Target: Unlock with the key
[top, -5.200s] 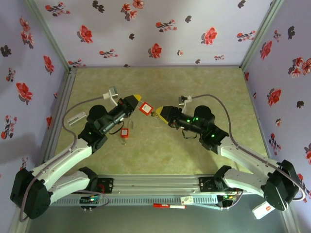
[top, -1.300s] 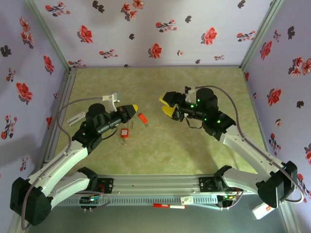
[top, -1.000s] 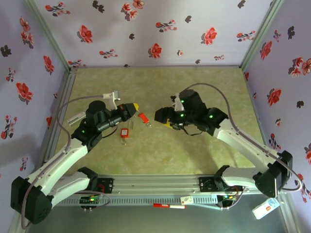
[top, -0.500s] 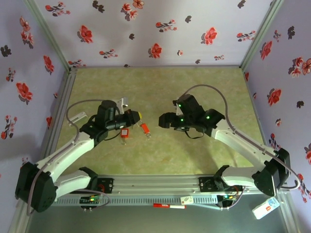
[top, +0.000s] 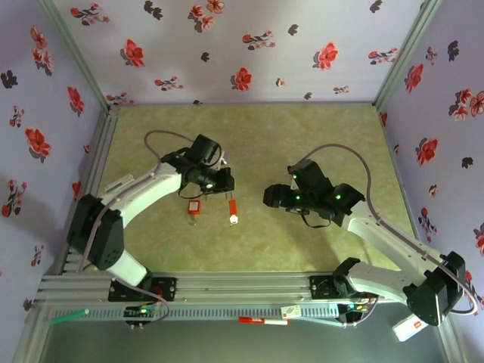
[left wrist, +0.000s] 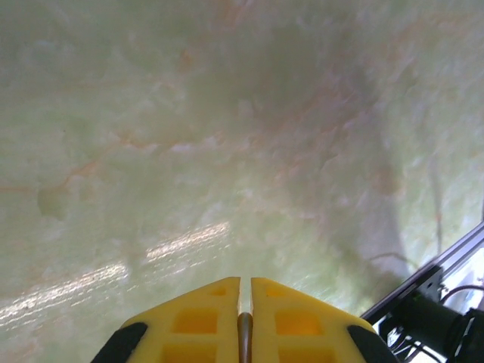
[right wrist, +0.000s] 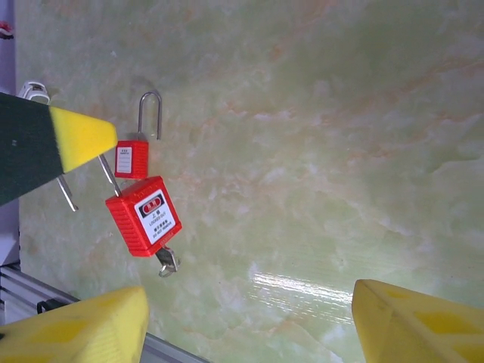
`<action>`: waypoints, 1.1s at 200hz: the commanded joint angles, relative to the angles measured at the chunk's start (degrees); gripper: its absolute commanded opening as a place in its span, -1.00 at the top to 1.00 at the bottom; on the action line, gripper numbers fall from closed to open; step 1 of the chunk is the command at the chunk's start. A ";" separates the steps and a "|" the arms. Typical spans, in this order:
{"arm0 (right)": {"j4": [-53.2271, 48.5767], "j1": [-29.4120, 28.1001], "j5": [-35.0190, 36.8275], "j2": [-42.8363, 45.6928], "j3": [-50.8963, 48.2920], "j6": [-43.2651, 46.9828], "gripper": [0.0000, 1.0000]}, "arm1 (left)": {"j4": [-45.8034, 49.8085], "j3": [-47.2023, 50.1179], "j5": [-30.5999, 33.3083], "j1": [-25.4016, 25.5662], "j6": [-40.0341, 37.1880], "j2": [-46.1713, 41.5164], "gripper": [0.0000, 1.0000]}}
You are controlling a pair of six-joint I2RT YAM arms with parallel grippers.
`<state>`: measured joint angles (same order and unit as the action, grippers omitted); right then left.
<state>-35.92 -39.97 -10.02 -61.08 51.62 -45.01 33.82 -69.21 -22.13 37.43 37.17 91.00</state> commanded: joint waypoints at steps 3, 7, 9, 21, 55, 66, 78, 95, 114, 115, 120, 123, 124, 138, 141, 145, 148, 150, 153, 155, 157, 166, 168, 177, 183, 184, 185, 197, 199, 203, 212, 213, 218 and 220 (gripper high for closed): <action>-0.68 0.60 1.17 0.67 -1.67 -1.13 -0.43 | 13.04 -5.75 0.66 0.96 -4.72 4.57 1.00; -0.54 0.63 1.07 0.74 -1.92 -1.21 -0.43 | 14.00 -6.53 1.05 1.09 -4.97 5.32 1.00; -0.51 0.67 1.02 0.73 -2.01 -1.21 -0.43 | 14.41 -6.88 1.28 1.14 -5.18 5.79 1.00; -0.01 0.79 0.79 0.92 -2.53 -1.38 -0.43 | 17.11 -9.23 2.56 1.44 -6.17 8.03 1.00; -0.18 1.45 0.06 1.15 -3.10 -0.89 -0.43 | 25.37 -15.28 8.49 2.42 -9.31 13.86 1.00; -0.37 1.71 -0.01 1.27 -3.12 -0.70 -0.43 | 27.04 -16.80 10.18 2.70 -9.94 15.38 1.00; -0.64 1.95 -0.29 1.43 -3.25 -0.47 -0.43 | 28.78 -18.44 12.00 2.99 -10.64 17.10 1.00; -1.13 2.34 -0.51 1.88 -3.42 -0.05 -0.43 | 31.11 -20.96 14.40 3.74 -11.31 19.79 1.00; -1.50 2.95 -1.15 2.28 -3.87 0.35 -0.43 | 32.86 -23.25 16.81 4.64 -11.34 22.67 1.00; -1.50 2.95 -1.15 2.28 -3.87 0.35 -0.43 | 32.87 -23.38 16.92 4.70 -11.38 22.83 1.00; -1.60 3.09 -1.38 2.40 -4.04 0.45 -0.44 | 33.12 -23.88 17.36 4.95 -11.36 23.54 1.00; -1.69 3.13 -1.42 2.49 -4.08 0.53 -0.43 | 33.38 -24.24 17.65 5.08 -11.30 23.87 1.00; -1.69 3.18 -1.50 2.52 -4.12 0.58 -0.43 | 33.48 -24.36 17.73 5.14 -11.23 24.05 1.00; -2.09 3.64 -1.96 3.10 -4.57 0.85 -0.43 | 34.48 -25.93 19.55 5.93 -10.93 25.86 1.00; -2.13 3.74 -1.96 3.23 -4.63 0.89 -0.44 | 34.72 -26.19 19.95 6.15 -10.85 26.24 1.00; -2.22 3.75 -2.10 3.47 -4.71 0.89 -0.44 | 34.97 -26.79 20.41 6.46 -10.73 26.79 1.00; -2.30 3.89 -2.14 3.70 -4.88 0.97 -0.43 | 35.21 -27.11 20.65 6.59 -10.66 27.06 1.00; -2.31 3.94 -2.23 3.76 -4.97 0.98 -0.43 | 35.31 -27.36 20.82 6.66 -10.59 27.35 1.00; -2.29 4.00 -2.25 3.92 -5.07 1.05 -0.43 | 35.47 -27.66 21.01 6.84 -10.49 27.70 1.00; -2.37 4.08 -2.28 4.12 -5.15 1.06 -0.43 | 35.62 -27.85 21.21 6.99 -10.35 27.91 1.00; -2.39 4.10 -2.35 4.19 -5.24 1.07 -0.43 | 35.68 -28.09 21.37 7.14 -10.36 28.13 1.00; -2.48 4.32 -2.62 4.82 -5.60 1.20 -0.43 | 36.27 -29.15 22.10 7.68 -10.10 29.21 1.00; -2.55 4.41 -2.63 4.99 -5.71 1.21 -0.44 | 36.43 -29.45 22.12 7.86 -9.97 29.40 1.00; -2.90 4.59 -2.77 5.58 -6.10 1.29 -0.43 | 36.88 -30.37 22.58 8.43 -9.60 30.31 1.00; -3.15 4.71 -2.76 6.01 -6.32 1.36 -0.44 | 37.08 -30.90 22.95 8.80 -9.41 30.82 1.00; -3.17 4.72 -2.79 6.12 -6.34 1.43 -0.44 | 37.09 -31.03 22.98 8.89 -9.36 30.90 1.00; -3.22 4.76 -2.84 6.18 -6.39 1.47 -0.44 | 37.19 -31.10 22.99 8.93 -9.33 30.99 1.00; -3.69 5.07 -3.02 7.09 -6.78 1.67 -0.44 | 37.25 -31.83 23.49 9.56 -8.56 31.72 1.00; -3.75 5.14 -3.06 7.31 -6.90 1.68 -0.43 | 37.27 -31.92 23.52 9.65 -8.44 31.85 1.00; -3.87 5.24 -3.17 7.59 -7.03 1.77 -0.43 | 37.35 -32.11 23.73 9.86 -8.23 32.07 1.00; -4.31 5.50 -3.39 8.35 -7.30 2.09 -0.43 | 37.52 -32.80 24.21 10.32 -7.83 32.67 1.00; -4.37 5.55 -3.41 8.43 -7.31 2.15 -0.44 | 37.57 -32.95 24.31 10.40 -7.78 32.75 1.00; -4.70 5.67 -3.46 8.81 -7.45 2.36 -0.44 | 37.86 -33.38 24.54 10.76 -7.64 33.19 1.00; -4.86 5.75 -3.50 8.90 -7.46 2.45 -0.44 | 38.00 -33.61 24.71 10.87 -7.57 33.36 1.00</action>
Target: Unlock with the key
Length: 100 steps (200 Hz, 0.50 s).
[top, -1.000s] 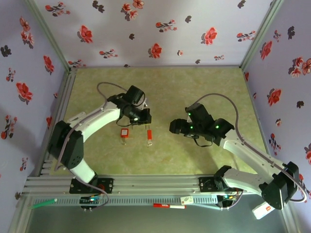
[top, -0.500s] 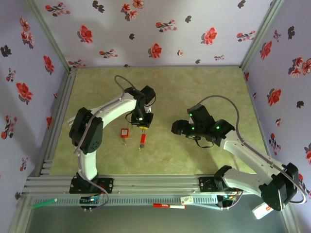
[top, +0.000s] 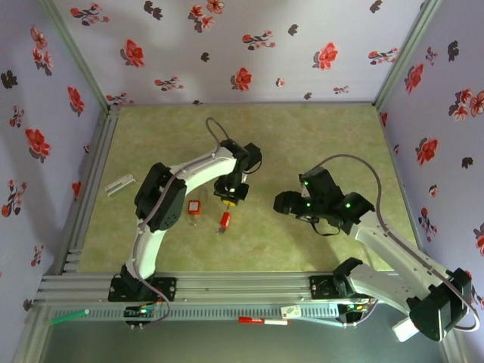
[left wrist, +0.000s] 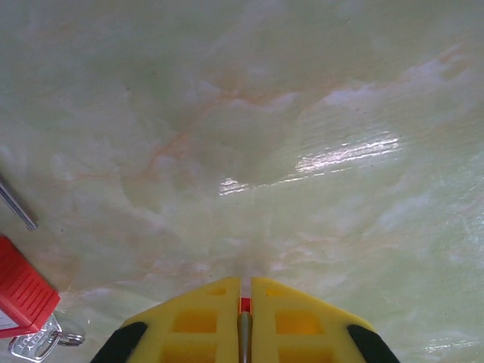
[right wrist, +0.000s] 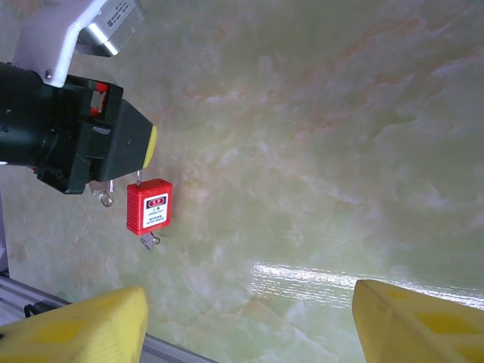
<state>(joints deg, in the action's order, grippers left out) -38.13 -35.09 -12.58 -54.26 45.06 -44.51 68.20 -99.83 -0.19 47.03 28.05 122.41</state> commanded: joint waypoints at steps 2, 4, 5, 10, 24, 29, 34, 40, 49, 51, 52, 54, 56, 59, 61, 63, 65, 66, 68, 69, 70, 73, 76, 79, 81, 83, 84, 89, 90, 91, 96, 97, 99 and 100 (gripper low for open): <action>-2.72 0.94 -0.95 2.26 -0.97 2.03 -0.44 | 3.72 -3.17 2.92 1.44 1.58 2.15 1.00; -2.84 1.06 -0.96 2.48 -1.01 2.10 -0.44 | 3.85 -3.37 2.98 1.59 1.64 2.31 1.00; -2.92 1.07 -1.00 2.53 -1.02 2.12 -0.44 | 3.95 -3.54 3.08 1.67 1.60 2.40 1.00; -3.36 1.23 -1.12 2.81 -1.11 2.43 -0.44 | 4.34 -4.12 3.42 2.04 1.70 2.92 1.00; -4.21 1.75 -1.42 3.58 -1.35 3.06 -0.44 | 5.12 -5.31 3.86 2.85 2.37 4.19 1.00; -4.43 1.94 -1.60 3.77 -1.44 3.30 -0.44 | 5.12 -5.58 3.75 3.02 2.62 4.52 1.00; -4.59 2.12 -1.93 3.97 -1.51 3.48 -0.44 | 5.11 -5.86 3.80 3.22 2.87 4.75 1.00; -4.87 2.37 -2.21 4.27 -1.62 3.71 -0.44 | 5.18 -6.22 3.83 3.56 3.23 5.15 1.00; -5.19 2.57 -2.51 4.58 -1.71 4.05 -0.44 | 5.44 -6.95 4.03 4.05 3.69 5.65 0.99; -5.22 2.61 -2.53 4.62 -1.77 4.12 -0.44 | 5.51 -7.11 4.05 4.17 3.77 5.76 0.96; -5.25 2.64 -2.58 4.70 -1.79 4.14 -0.44 | 5.52 -7.25 4.05 4.24 3.81 5.83 0.95; -5.35 2.70 -2.61 4.69 -1.81 4.16 -0.44 | 5.66 -7.40 4.05 4.33 3.86 5.96 0.92; -5.41 2.74 -2.69 4.80 -1.95 4.23 -0.44 | 5.63 -7.59 4.05 4.42 3.99 6.16 0.90; -5.52 2.81 -2.77 4.87 -1.91 4.33 -0.44 | 5.84 -7.93 4.05 4.58 4.09 6.28 0.87; -5.50 2.87 -2.84 4.95 -1.91 4.41 -0.44 | 5.88 -8.10 4.10 4.72 4.11 6.47 0.85; -5.54 2.91 -2.90 4.95 -1.97 4.47 -0.44 | 5.99 -8.27 4.11 4.85 4.18 6.55 0.84; -5.66 2.96 -2.94 5.04 -2.05 4.51 -0.44 | 6.05 -8.49 4.07 4.99 4.26 6.71 0.82; -5.69 2.99 -3.00 5.09 -2.07 4.56 -0.44 | 6.10 -8.56 4.10 5.00 4.32 6.75 0.81; -5.70 3.01 -3.09 5.07 -2.14 4.60 -0.44 | 6.14 -8.72 4.09 5.14 4.47 6.89 0.80; -5.71 3.05 -3.12 5.10 -2.15 4.65 -0.44 | 6.19 -8.80 4.07 5.20 4.51 6.97 0.80; -5.72 3.08 -3.09 5.12 -2.12 4.67 -0.44 | 6.21 -8.85 4.06 5.24 4.58 7.01 0.79; -5.79 3.14 -3.21 5.22 -2.24 4.74 -0.45 | 6.26 -9.14 4.05 5.44 4.63 7.17 0.75; -5.81 3.23 -3.29 5.22 -2.25 4.71 -0.44 | 6.24 -9.35 4.05 5.60 4.75 7.36 0.72; -5.79 3.27 -3.41 5.36 -2.35 4.85 -0.44 | 6.37 -9.64 4.05 5.81 4.85 7.53 0.68; -5.81 3.27 -3.42 5.45 -2.48 4.84 -0.44 | 6.40 -9.78 3.99 5.91 4.96 7.63 0.66; -5.81 3.27 -3.48 5.47 -2.51 4.87 -0.44 | 6.50 -9.86 3.99 6.07 5.09 7.84 0.63; -5.82 3.32 -3.49 5.52 -2.51 4.87 -0.45 | 6.55 -9.99 4.02 6.07 5.19 7.88 0.63; -5.82 3.36 -3.68 5.66 -2.69 4.94 -0.44 | 6.76 -10.40 4.03 6.31 5.48 8.25 0.57; -5.82 3.41 -3.72 5.70 -2.73 4.95 -0.44 | 6.81 -10.53 4.00 6.36 5.59 8.27 0.56; -5.77 3.43 -3.75 5.77 -2.76 4.96 -0.44 | 6.83 -10.59 3.98 6.39 5.69 8.32 0.55; -5.84 3.45 -3.92 5.87 -2.86 4.96 -0.45 | 6.79 -10.87 3.89 6.60 6.05 8.48 0.51; -5.87 3.49 -3.89 5.90 -2.86 4.91 -0.44 | 6.82 -10.94 3.89 6.64 6.09 8.51 0.50; -5.90 3.53 -3.91 5.96 -2.91 4.95 -0.44 | 6.78 -11.07 3.84 6.73 6.30 8.58 0.48; -5.90 3.53 -3.97 6.03 -2.94 5.00 -0.44 | 6.73 -11.08 3.81 6.75 6.44 8.56 0.48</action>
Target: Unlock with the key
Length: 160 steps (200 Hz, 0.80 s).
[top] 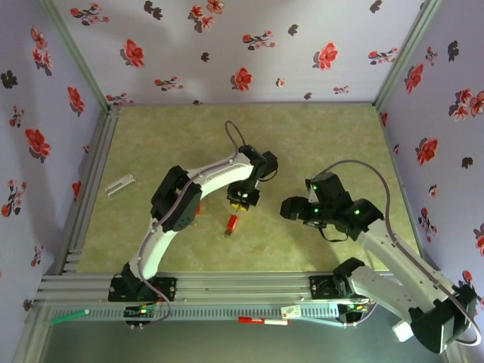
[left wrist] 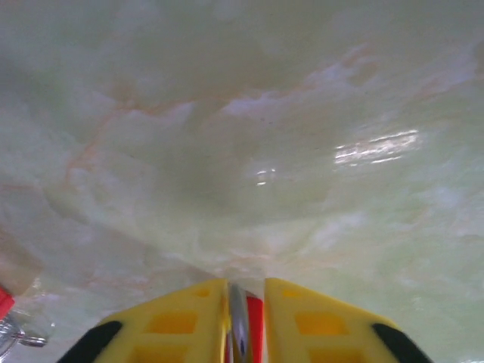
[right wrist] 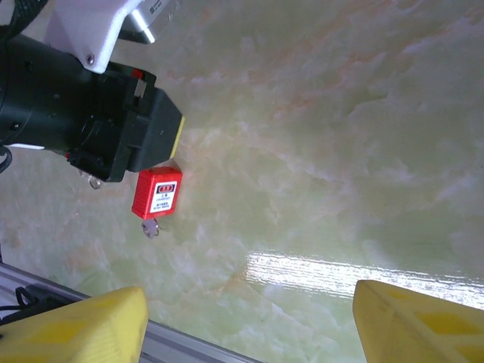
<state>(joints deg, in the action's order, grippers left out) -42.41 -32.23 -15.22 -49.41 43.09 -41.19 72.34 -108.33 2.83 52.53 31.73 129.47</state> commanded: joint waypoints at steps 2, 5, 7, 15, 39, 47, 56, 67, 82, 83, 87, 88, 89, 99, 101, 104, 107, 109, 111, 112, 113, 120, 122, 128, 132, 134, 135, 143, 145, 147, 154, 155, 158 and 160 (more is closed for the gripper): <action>-1.62 0.67 -1.35 1.16 -1.05 1.60 -0.44 | 2.60 -2.65 0.78 1.32 2.87 1.49 0.46; -1.61 0.70 -1.45 1.31 -1.15 1.62 -0.44 | 2.57 -2.73 0.82 1.36 3.16 1.38 0.42; -1.62 0.68 -1.45 1.37 -1.21 1.63 -0.44 | 2.53 -2.75 0.83 1.41 3.41 1.39 0.40; -1.60 0.76 -1.55 1.66 -1.49 1.46 -0.44 | 2.31 -3.01 0.86 1.60 4.07 1.20 0.31; -1.06 0.76 -2.38 2.56 -2.69 0.01 -0.44 | 0.99 -3.16 0.24 1.78 6.22 -0.74 0.19; -0.75 0.76 -2.74 3.17 -3.28 -0.73 -0.44 | 0.61 -3.29 0.27 1.71 6.96 -1.78 0.16; -0.17 0.76 -3.17 3.94 -3.93 -1.64 -0.44 | -0.30 -3.13 0.17 1.62 7.76 -3.21 0.11; 1.02 0.76 -3.71 4.85 -4.96 -3.42 -0.44 | -1.71 -2.73 -0.37 1.31 8.84 -5.30 0.06; 3.65 0.63 -5.06 5.93 -6.94 -6.89 -0.44 | -4.18 -1.51 -1.58 0.50 10.09 -8.50 0.00; 3.87 0.61 -5.20 6.05 -7.13 -7.19 -0.44 | -4.29 -1.43 -1.59 0.44 10.14 -8.61 -0.01; 4.75 0.52 -5.60 6.22 -7.68 -8.35 -0.45 | -4.88 -1.10 -1.60 0.23 10.35 -9.67 -0.03; 4.95 0.51 -5.65 6.24 -7.89 -8.67 -0.45 | -5.03 -1.01 -1.60 0.17 10.36 -9.98 -0.03; 5.14 0.46 -5.72 6.33 -8.05 -8.97 -0.45 | -5.20 -0.92 -1.60 0.14 10.41 -10.18 -0.04; 7.62 -0.45 -5.85 6.60 -9.54 -11.91 -0.44 | -6.67 0.15 -1.90 -0.50 10.93 -12.73 -0.09; 8.07 -0.75 -5.86 6.67 -9.83 -12.36 -0.44 | -6.94 0.49 -2.03 -0.68 10.98 -13.27 -0.10; 8.85 -1.30 -5.67 6.81 -10.20 -13.21 -0.44 | -7.59 1.04 -2.16 -0.94 11.15 -14.20 -0.11; 9.64 -1.89 -5.38 6.80 -10.60 -13.96 -0.44 | -8.25 1.74 -2.25 -1.18 11.27 -15.22 -0.13; 9.98 -2.30 -5.07 6.85 -10.75 -14.41 -0.44 | -8.79 2.25 -2.42 -1.38 11.32 -15.65 -0.13; 10.40 -2.70 -4.72 6.84 -10.86 -14.79 -0.44 | -9.25 2.78 -2.51 -1.49 11.42 -16.44 -0.14; 10.59 -2.99 -4.55 6.86 -10.93 -14.97 -0.44 | -9.50 3.09 -2.54 -1.52 11.47 -16.71 -0.14; 10.72 -3.22 -4.38 6.86 -10.97 -15.15 -0.44 | -9.76 3.37 -2.64 -1.63 11.49 -17.23 -0.14; 11.72 -4.88 -2.80 6.70 -11.11 -16.08 -0.44 | -11.49 5.64 -2.96 -2.43 11.64 -19.99 -0.15; 11.91 -5.39 -2.40 6.61 -11.10 -16.26 -0.44 | -11.93 6.37 -3.08 -2.68 11.68 -20.56 -0.15; 12.29 -6.77 -0.84 6.26 -11.01 -16.82 -0.44 | -13.25 8.61 -3.33 -3.28 11.70 -23.22 -0.17; 12.62 -7.58 -0.09 5.78 -10.79 -17.10 -0.44 | -14.13 10.04 -3.71 -3.66 11.42 -24.76 -0.18; 12.77 -7.85 0.28 5.63 -10.71 -17.29 -0.44 | -14.61 11.01 -3.88 -3.84 11.30 -25.66 -0.18; 12.87 -8.07 0.50 5.46 -10.69 -17.40 -0.44 | -14.91 11.46 -4.06 -3.97 11.19 -26.11 -0.18; 13.78 -9.43 1.73 4.54 -10.49 -18.16 -0.45 | -17.27 15.29 -5.46 -4.58 9.97 -29.45 -0.20; 14.01 -9.78 1.98 4.29 -10.51 -18.36 -0.44 | -17.94 16.28 -5.93 -4.73 9.44 -30.28 -0.21; 14.33 -10.09 2.29 3.96 -10.49 -18.57 -0.44 | -18.62 17.27 -6.18 -4.79 8.95 -31.06 -0.21; 15.23 -11.07 3.04 3.01 -10.53 -19.17 -0.44 | -20.91 20.72 -7.17 -4.89 6.92 -33.91 -0.25; 15.33 -11.17 3.16 2.92 -10.50 -19.27 -0.44 | -21.22 21.24 -7.29 -4.89 6.76 -34.27 -0.26; 15.69 -11.48 3.48 2.47 -10.46 -19.40 -0.44 | -22.16 22.74 -7.88 -4.87 5.77 -35.34 -0.27; 15.87 -11.70 3.63 2.23 -10.32 -19.55 -0.44 | -22.57 23.72 -8.18 -4.87 5.14 -36.04 -0.27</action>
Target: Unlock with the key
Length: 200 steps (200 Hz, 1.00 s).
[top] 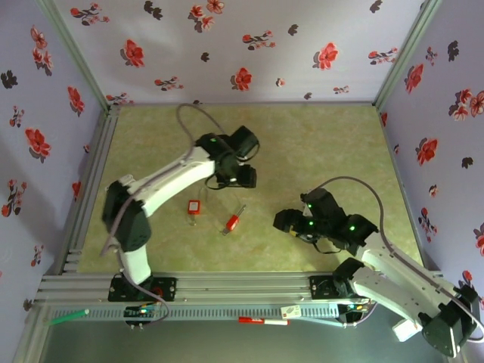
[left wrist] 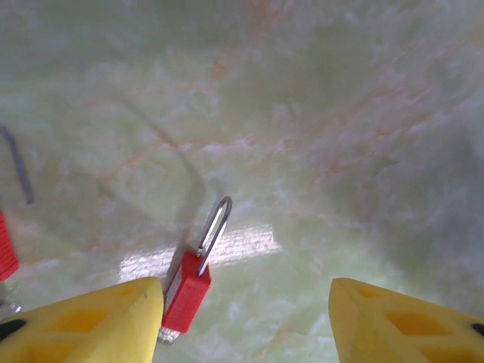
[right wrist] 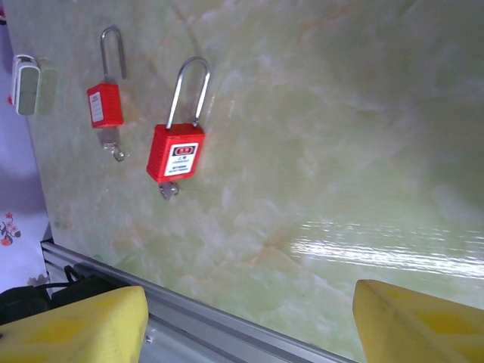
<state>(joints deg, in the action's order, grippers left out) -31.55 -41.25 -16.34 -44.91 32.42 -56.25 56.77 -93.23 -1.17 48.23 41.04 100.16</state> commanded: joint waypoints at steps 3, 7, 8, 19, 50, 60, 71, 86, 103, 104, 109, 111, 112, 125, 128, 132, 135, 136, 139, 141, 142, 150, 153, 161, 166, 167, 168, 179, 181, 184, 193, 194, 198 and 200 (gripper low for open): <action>5.21 -2.90 5.06 -2.70 0.40 -4.63 -0.44 | -7.71 10.11 -4.87 -0.51 -5.01 -7.76 -0.28; 5.39 -3.26 5.40 -3.27 0.57 -4.78 -0.44 | -8.63 12.05 -5.88 -0.50 -6.14 -9.04 -0.28; 5.42 -3.33 5.55 -3.44 0.60 -4.81 -0.44 | -8.84 12.56 -6.09 -0.50 -6.41 -9.34 -0.29; 5.24 -3.89 6.34 -4.59 1.50 -4.92 -0.44 | -10.94 17.78 -8.32 -0.37 -9.08 -12.63 -0.31; 2.73 -4.25 9.04 -5.06 4.83 -4.58 -0.45 | -16.26 30.73 -9.14 0.23 -12.76 -19.29 -0.42; 1.79 -4.19 9.88 -4.84 5.58 -4.57 -0.45 | -17.81 33.09 -9.03 0.57 -13.29 -19.65 -0.45; 1.26 -4.21 10.48 -4.58 6.14 -4.73 -0.45 | -20.11 35.14 -8.79 1.34 -13.72 -19.54 -0.48; 0.58 -4.19 10.88 -4.64 6.55 -5.02 -0.45 | -22.45 36.69 -7.26 2.12 -13.55 -18.26 -0.48; -0.22 -4.21 11.23 -4.45 6.98 -5.34 -0.45 | -22.60 36.74 -4.63 2.13 -13.38 -15.61 -0.46; -0.29 -4.20 11.28 -4.47 6.97 -5.35 -0.45 | -22.64 36.73 -4.54 2.13 -13.41 -15.48 -0.46; -0.52 -4.26 11.47 -4.26 7.07 -5.51 -0.45 | -22.74 36.59 -4.38 2.13 -13.55 -14.84 -0.46; -0.59 -4.27 11.56 -4.23 7.13 -5.60 -0.45 | -22.76 36.51 -4.37 2.18 -13.69 -14.54 -0.46; -0.65 -4.23 11.58 -4.23 7.13 -5.61 -0.45 | -22.80 36.48 -4.37 2.20 -13.69 -14.41 -0.46; -1.09 -4.26 12.18 -3.30 7.15 -5.99 -0.46 | -22.72 35.63 -4.09 2.39 -14.25 -12.64 -0.42; -1.18 -4.22 12.35 -3.07 7.06 -6.06 -0.45 | -22.68 35.44 -4.05 2.47 -14.32 -12.24 -0.42; -1.42 -4.22 12.57 -2.66 7.04 -6.21 -0.45 | -22.38 35.01 -3.99 2.63 -14.48 -11.63 -0.41; -1.55 -4.21 12.70 -2.47 6.97 -6.24 -0.45 | -22.15 34.82 -3.94 2.70 -14.56 -11.18 -0.41; -1.61 -4.20 12.76 -2.34 6.96 -6.28 -0.45 | -22.10 34.67 -3.93 2.73 -14.61 -11.02 -0.40; -1.73 -4.26 12.85 -2.10 6.89 -6.37 -0.45 | -21.88 34.37 -3.86 2.83 -14.67 -10.50 -0.40; -1.82 -4.27 12.92 -2.00 6.82 -6.40 -0.45 | -21.77 34.18 -3.85 2.84 -14.67 -10.24 -0.39; -1.83 -4.23 12.96 -1.97 6.84 -6.41 -0.45 | -21.69 34.13 -3.80 2.84 -14.71 -10.07 -0.39; -2.14 -4.25 13.17 -1.16 6.54 -6.66 -0.45 | -20.98 33.38 -3.42 3.06 -14.58 -8.72 -0.37; -2.24 -4.25 13.25 -0.95 6.47 -6.80 -0.45 | -20.61 33.19 -3.19 3.10 -14.47 -8.22 -0.36; -2.44 -4.20 13.34 -0.32 6.14 -7.00 -0.45 | -19.90 32.64 -2.47 3.10 -14.23 -6.89 -0.33; -2.54 -4.20 13.36 0.05 6.03 -7.16 -0.45 | -19.57 32.35 -2.16 3.10 -14.08 -6.18 -0.31; -2.55 -4.24 13.36 0.15 5.96 -7.18 -0.45 | -19.54 32.29 -2.08 3.14 -14.11 -6.06 -0.31; -2.59 -4.25 13.35 0.25 5.93 -7.20 -0.45 | -19.52 32.22 -2.08 3.12 -14.13 -5.96 -0.30; -2.89 -4.25 13.39 0.97 5.66 -7.42 -0.45 | -19.66 31.72 -1.89 3.48 -13.97 -4.94 -0.30; -2.97 -4.27 13.40 1.14 5.64 -7.46 -0.45 | -19.61 31.67 -1.77 3.53 -13.99 -4.79 -0.29; -3.05 -4.25 13.43 1.26 5.56 -7.51 -0.45 | -19.67 31.45 -1.58 3.68 -14.05 -4.53 -0.28; -3.38 -4.27 13.57 1.87 5.43 -7.52 -0.45 | -19.22 30.48 -0.79 3.92 -13.97 -3.51 -0.26; -3.40 -4.27 13.59 1.94 5.40 -7.54 -0.45 | -19.19 30.39 -0.73 4.00 -13.97 -3.41 -0.25; -3.47 -4.21 13.61 2.05 5.31 -7.53 -0.45 | -19.00 29.98 -0.56 4.06 -13.97 -2.89 -0.24; -3.51 -4.26 13.64 2.22 5.35 -7.55 -0.45 | -18.94 29.78 -0.52 4.13 -14.01 -2.65 -0.23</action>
<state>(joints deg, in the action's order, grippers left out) -32.93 -45.06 -4.75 -44.29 37.89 -62.43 36.05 -60.31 -4.25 51.40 28.08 95.35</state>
